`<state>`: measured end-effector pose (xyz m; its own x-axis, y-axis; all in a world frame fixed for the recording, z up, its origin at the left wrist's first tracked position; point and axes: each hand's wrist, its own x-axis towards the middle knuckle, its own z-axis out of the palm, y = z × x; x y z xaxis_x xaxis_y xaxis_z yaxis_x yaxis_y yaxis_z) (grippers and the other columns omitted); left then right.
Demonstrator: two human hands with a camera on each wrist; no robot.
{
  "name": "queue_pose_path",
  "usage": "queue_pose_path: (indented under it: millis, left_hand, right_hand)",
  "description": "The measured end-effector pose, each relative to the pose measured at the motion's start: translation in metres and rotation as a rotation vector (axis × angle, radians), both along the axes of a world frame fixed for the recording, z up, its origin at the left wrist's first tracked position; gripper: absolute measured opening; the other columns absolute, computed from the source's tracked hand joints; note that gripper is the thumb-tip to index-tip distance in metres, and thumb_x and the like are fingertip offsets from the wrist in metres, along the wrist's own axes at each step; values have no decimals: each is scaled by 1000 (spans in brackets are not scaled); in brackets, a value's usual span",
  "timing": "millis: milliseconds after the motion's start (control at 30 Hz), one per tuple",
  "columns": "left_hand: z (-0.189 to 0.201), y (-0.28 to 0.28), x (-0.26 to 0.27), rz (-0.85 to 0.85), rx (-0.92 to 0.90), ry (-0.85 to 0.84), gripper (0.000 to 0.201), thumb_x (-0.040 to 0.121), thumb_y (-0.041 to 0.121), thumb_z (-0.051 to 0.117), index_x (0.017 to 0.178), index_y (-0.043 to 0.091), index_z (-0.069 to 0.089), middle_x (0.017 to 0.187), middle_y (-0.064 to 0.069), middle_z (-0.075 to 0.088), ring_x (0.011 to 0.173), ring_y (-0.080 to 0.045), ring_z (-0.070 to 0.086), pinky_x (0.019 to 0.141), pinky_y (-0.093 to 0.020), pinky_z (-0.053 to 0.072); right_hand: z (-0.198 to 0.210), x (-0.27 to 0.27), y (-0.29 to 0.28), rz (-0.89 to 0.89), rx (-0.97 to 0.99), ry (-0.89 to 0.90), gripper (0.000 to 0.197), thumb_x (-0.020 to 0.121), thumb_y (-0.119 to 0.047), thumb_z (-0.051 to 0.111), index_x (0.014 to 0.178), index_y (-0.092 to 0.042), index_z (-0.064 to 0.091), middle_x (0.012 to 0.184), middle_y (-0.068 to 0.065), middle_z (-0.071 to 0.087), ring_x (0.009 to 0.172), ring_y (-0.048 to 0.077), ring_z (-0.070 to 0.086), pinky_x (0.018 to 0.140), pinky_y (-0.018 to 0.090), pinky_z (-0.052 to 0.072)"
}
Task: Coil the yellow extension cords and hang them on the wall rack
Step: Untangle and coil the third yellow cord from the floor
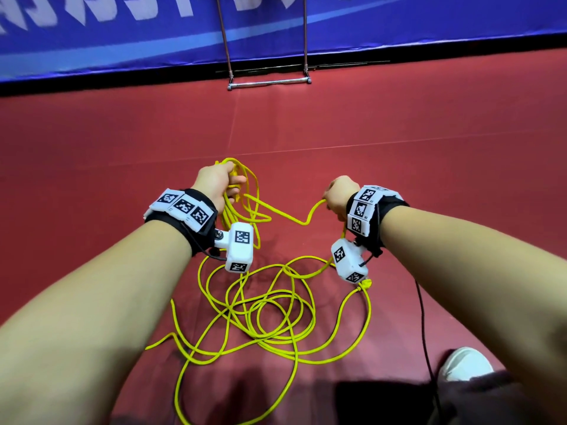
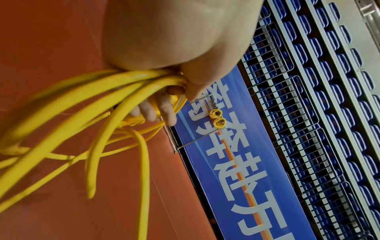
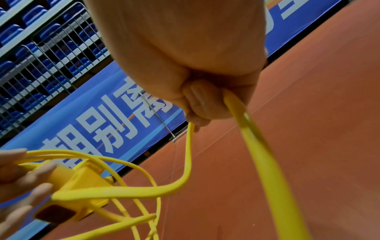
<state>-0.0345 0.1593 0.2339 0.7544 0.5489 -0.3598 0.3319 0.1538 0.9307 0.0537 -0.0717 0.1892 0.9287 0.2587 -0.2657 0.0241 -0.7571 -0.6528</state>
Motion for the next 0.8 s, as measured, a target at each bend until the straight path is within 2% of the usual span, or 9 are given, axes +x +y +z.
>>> queue_pose_path:
  millis: [67, 133, 167, 267, 367, 533, 633, 733, 800]
  left_hand:
    - [-3, 2, 0, 24, -40, -25, 15, 104, 27, 41, 102, 18, 54, 71, 0, 61, 55, -15, 51, 54, -29, 44]
    - [-6, 5, 1, 48, -90, -55, 20, 103, 26, 45, 88, 16, 53, 68, -3, 54, 48, -16, 50, 46, -28, 49]
    - [-9, 7, 2, 56, -108, -73, 24, 103, 25, 46, 82, 15, 51, 66, -4, 51, 42, -15, 45, 41, -25, 46]
    - [-13, 9, 5, 91, -75, -86, 28, 100, 23, 51, 74, 17, 46, 63, -2, 40, 33, -11, 30, 38, -14, 30]
    - [-14, 9, 4, 93, -30, -62, 27, 99, 23, 54, 74, 18, 46, 62, 0, 36, 32, -10, 27, 37, -12, 24]
    - [-14, 14, 4, 89, -7, -37, 24, 99, 24, 54, 77, 20, 45, 63, 1, 33, 37, -11, 25, 38, -11, 23]
    - [-13, 14, 4, 84, 2, -31, 22, 99, 23, 54, 78, 20, 47, 62, 1, 34, 39, -11, 25, 38, -11, 23]
    - [-14, 13, 5, 86, 31, -23, 23, 98, 23, 55, 77, 18, 47, 62, 0, 36, 34, -10, 27, 38, -11, 24]
    - [-16, 13, 6, 108, 55, -17, 24, 97, 23, 56, 76, 16, 47, 62, -1, 37, 35, -12, 28, 37, -11, 25]
  right_hand:
    - [1, -3, -6, 59, -82, -1, 35, 93, -12, 55, 126, -1, 58, 101, 9, 51, 89, 25, 49, 69, 28, 48]
    - [0, -7, -7, 124, -179, -30, 29, 88, -18, 64, 115, -8, 66, 94, 6, 59, 84, 24, 54, 59, 26, 43]
    - [-1, -9, -7, 157, -211, -34, 26, 84, -22, 71, 109, -13, 70, 93, 3, 63, 84, 21, 57, 58, 25, 43]
    - [-5, -12, -7, 245, -314, -63, 25, 78, -20, 80, 103, -19, 75, 89, -3, 67, 83, 13, 60, 67, 22, 42]
    - [-3, -14, -6, 274, -433, -113, 22, 77, -17, 80, 98, -23, 75, 89, -3, 69, 84, 17, 65, 70, 24, 45]
    - [0, -19, -6, 316, -546, -224, 20, 76, -14, 69, 94, -21, 74, 87, 6, 70, 77, 31, 69, 67, 31, 55]
    - [-2, -20, -8, 339, -556, -216, 15, 83, -25, 71, 98, -24, 73, 89, 5, 68, 82, 30, 67, 67, 30, 49]
    - [-5, -19, -7, 362, -476, -175, 24, 86, -35, 72, 107, -22, 73, 95, 5, 68, 90, 29, 66, 72, 31, 48]
    - [-5, -18, -6, 345, -407, -136, 26, 87, -36, 72, 107, -19, 73, 88, 3, 66, 85, 25, 64, 71, 30, 47]
